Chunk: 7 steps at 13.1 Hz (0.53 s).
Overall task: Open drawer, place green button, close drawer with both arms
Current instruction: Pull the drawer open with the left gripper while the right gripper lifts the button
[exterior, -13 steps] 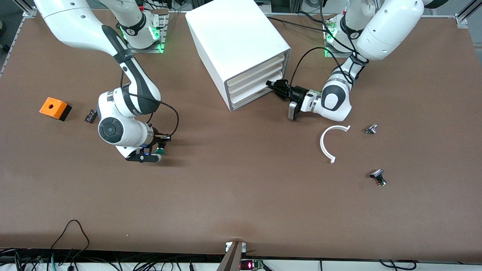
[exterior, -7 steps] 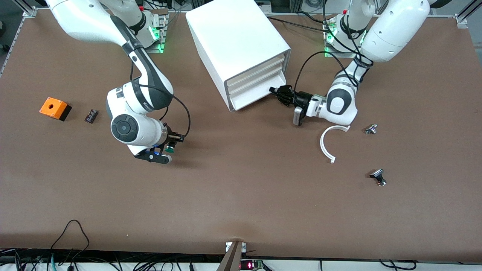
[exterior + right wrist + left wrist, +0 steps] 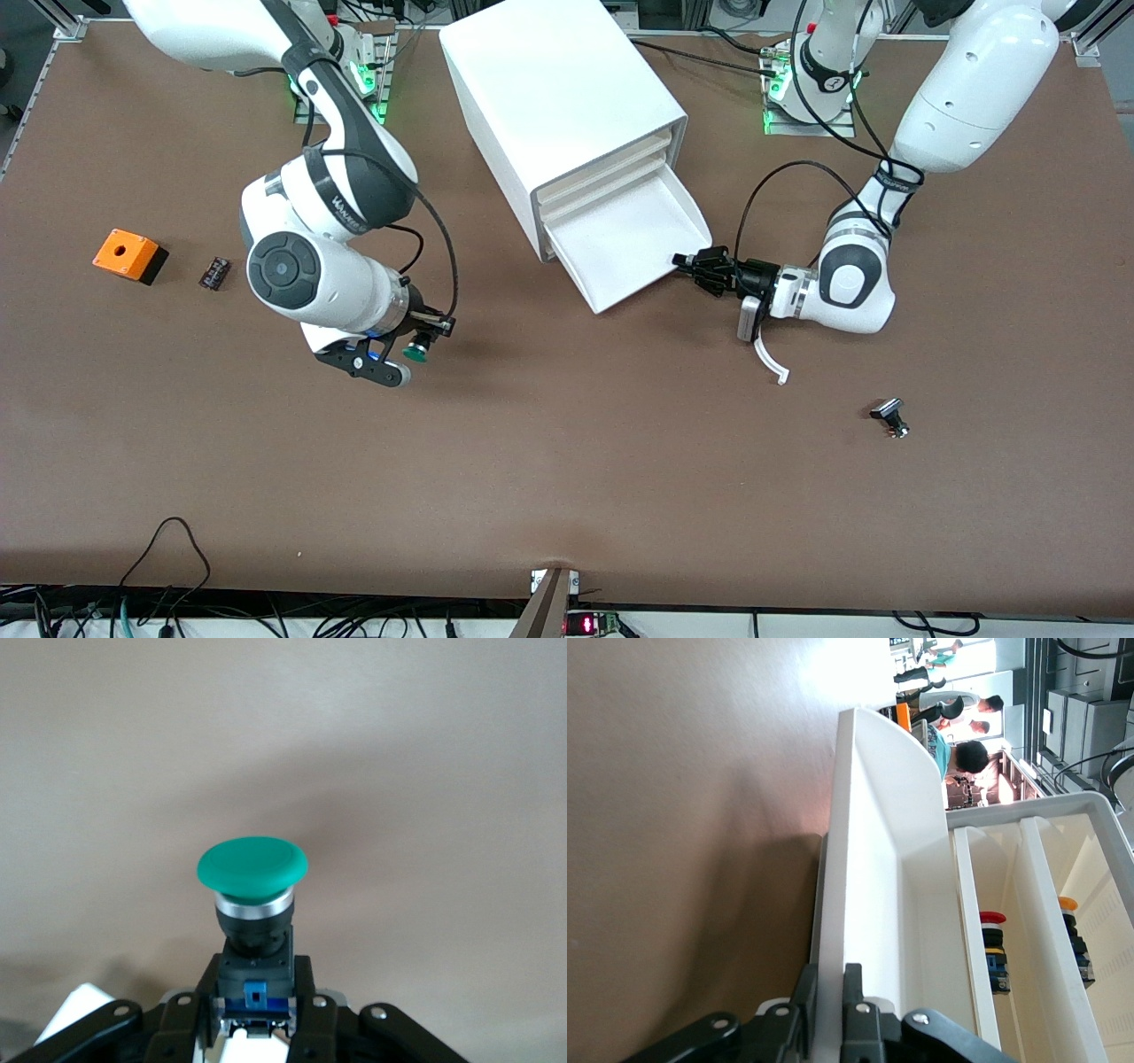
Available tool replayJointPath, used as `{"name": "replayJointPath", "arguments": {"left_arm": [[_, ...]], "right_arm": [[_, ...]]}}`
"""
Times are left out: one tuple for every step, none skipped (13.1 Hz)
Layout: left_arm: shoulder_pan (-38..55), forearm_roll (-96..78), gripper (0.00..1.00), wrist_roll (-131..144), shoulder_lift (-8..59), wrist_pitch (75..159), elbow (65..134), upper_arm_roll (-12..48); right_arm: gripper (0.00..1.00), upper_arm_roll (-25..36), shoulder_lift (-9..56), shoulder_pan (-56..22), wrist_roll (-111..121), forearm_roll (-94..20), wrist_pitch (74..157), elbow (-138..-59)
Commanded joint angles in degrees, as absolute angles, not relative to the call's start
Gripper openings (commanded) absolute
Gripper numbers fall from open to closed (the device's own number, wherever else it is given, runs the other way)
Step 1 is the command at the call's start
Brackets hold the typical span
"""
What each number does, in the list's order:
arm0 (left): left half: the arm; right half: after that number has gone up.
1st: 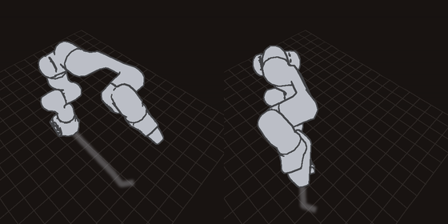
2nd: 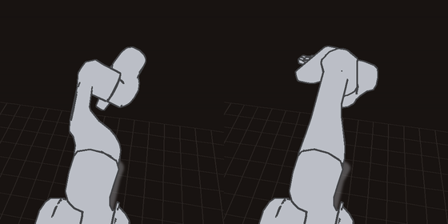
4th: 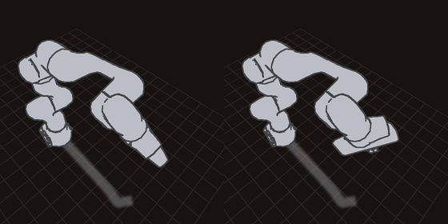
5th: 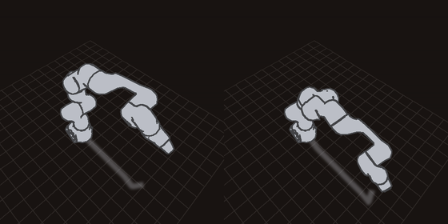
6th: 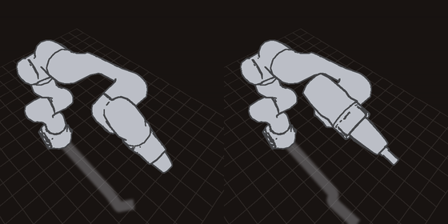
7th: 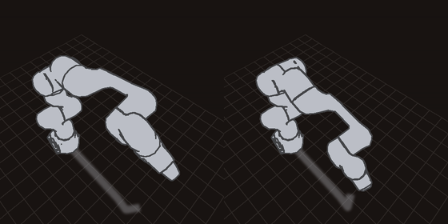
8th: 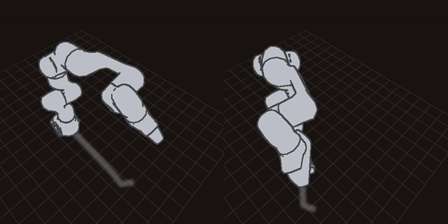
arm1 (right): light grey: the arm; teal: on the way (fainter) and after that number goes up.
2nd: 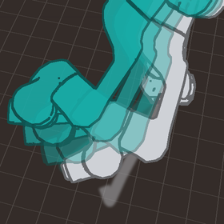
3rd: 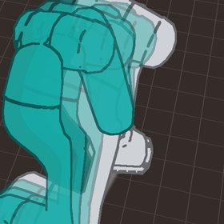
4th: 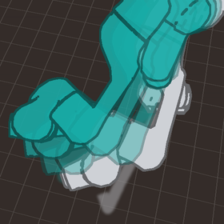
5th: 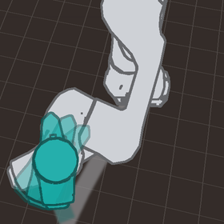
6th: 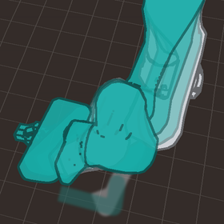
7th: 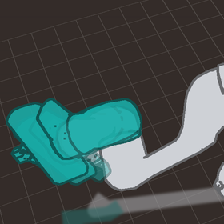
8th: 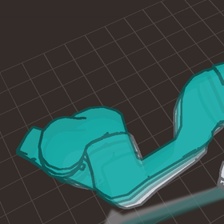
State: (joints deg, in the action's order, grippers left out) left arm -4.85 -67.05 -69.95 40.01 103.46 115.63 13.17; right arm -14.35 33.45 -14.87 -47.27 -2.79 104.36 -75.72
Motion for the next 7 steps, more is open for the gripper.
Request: {"name": "replayJointPath", "arguments": {"left_arm": [[-5.53, -64.96, 1.0, -68.91, 40.96, 103.45, 113.91, 12.92], [-6.58, -63.73, 1.0, -67.95, 40.52, 103.45, 113.73, 12.92], [-7.2, -62.07, 1.0, -64.2, 39.56, 102.58, 112.6, 12.92], [-7.38, -58.83, 1.0, -59.46, 38.42, 100.74, 111.02, 12.92], [-7.82, -55.41, 1.0, -55.32, 37.1, 99.5, 108.83, 12.92], [-8.34, -52.15, 1.0, -51.37, 35.52, 98.54, 107.24, 12.92], [-8.52, -49.42, 1.0, -47.85, 34.38, 97.22, 105.4, 12.92]], "right_arm": [[0.0, -14.33, 34.1, -18.01, -54.11, -3.34, 103.36, -70.85], [0.0, -14.33, 34.1, -19.41, -57.01, -3.25, 103.53, -69.71], [0.0, -14.33, 34.19, -20.73, -60.35, -3.25, 103.54, -68.74], [0.0, -14.33, 34.19, -22.57, -63.77, -3.16, 104.06, -68.3], [0.0, -14.33, 34.19, -23.89, -66.68, -3.08, 105.98, -68.29], [0.0, -14.24, 34.28, -25.91, -70.19, -2.99, 108.35, -68.38], [0.0, -14.24, 34.63, -27.67, -73.97, -2.73, 110.46, -68.38]]}}
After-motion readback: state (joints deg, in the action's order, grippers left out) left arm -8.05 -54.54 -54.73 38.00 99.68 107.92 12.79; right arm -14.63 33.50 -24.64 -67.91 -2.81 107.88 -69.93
